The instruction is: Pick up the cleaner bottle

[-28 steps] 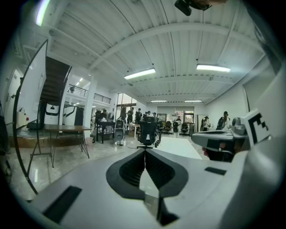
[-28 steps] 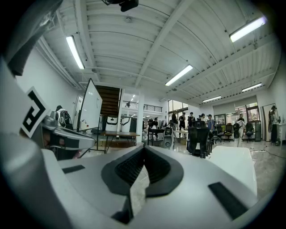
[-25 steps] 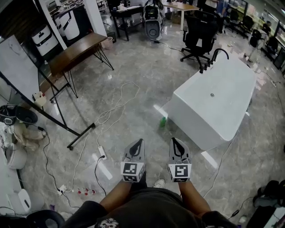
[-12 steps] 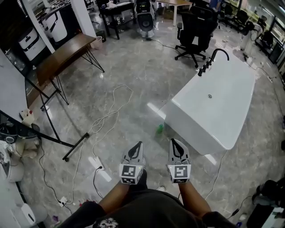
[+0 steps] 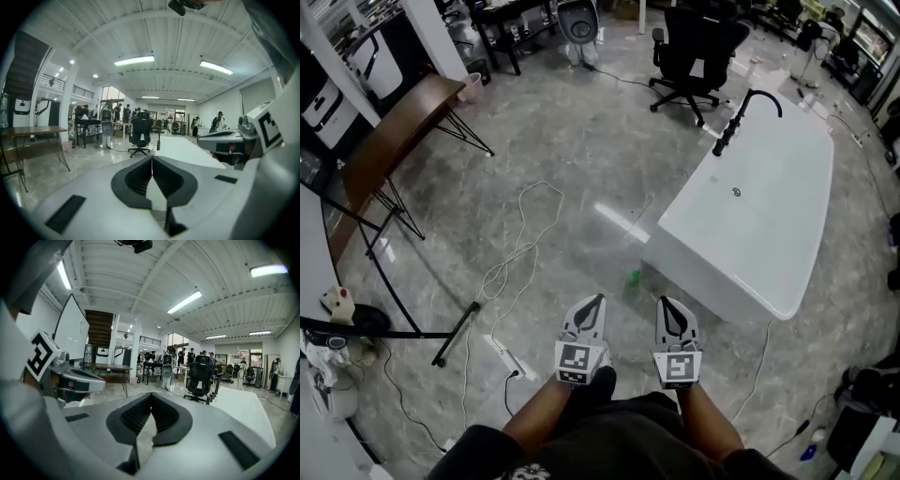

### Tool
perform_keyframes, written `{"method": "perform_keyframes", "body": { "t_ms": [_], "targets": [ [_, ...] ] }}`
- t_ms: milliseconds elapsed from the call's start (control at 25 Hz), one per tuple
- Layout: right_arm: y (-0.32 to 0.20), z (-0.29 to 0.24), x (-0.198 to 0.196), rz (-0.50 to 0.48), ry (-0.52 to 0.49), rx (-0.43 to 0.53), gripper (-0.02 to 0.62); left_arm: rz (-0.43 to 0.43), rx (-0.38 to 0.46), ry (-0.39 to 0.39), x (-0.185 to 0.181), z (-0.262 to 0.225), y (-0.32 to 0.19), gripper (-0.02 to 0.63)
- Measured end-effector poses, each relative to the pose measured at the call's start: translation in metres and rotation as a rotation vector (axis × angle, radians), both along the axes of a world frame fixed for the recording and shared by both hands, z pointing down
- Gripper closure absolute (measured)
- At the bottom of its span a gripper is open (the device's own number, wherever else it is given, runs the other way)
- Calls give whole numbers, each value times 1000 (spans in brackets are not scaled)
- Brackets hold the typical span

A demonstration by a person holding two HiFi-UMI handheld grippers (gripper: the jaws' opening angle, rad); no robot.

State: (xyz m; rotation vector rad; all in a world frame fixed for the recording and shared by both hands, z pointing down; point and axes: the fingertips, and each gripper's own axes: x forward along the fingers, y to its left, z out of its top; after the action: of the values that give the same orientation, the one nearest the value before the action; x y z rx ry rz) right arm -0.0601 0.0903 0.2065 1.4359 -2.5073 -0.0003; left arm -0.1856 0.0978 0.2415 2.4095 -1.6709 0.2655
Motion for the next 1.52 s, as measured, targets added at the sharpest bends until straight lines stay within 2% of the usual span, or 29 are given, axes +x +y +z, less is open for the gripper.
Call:
{"method": "perform_keyframes", "body": {
  "t_ms": [200, 560, 720, 1000, 1280, 1520],
  "targets": [
    [-39, 11, -3, 52, -34, -28, 578, 62, 2, -7, 4, 20, -58, 598],
    [-98, 98, 19, 52, -35, -72, 578, 100, -25, 9, 43, 111, -106, 598],
    [-121, 164, 29, 73, -55, -74, 578, 99, -10, 1, 54, 180, -132, 598],
    [-139, 323, 41, 88, -88, -97, 578, 90, -10, -14, 64, 344, -162, 598],
    [-165, 463, 47, 58, -83, -44, 578, 117, -10, -42, 81, 500, -177, 597],
    [-175, 546, 46, 64, -97, -41, 578, 143, -12, -55, 89, 593, -183, 597]
  ]
}}
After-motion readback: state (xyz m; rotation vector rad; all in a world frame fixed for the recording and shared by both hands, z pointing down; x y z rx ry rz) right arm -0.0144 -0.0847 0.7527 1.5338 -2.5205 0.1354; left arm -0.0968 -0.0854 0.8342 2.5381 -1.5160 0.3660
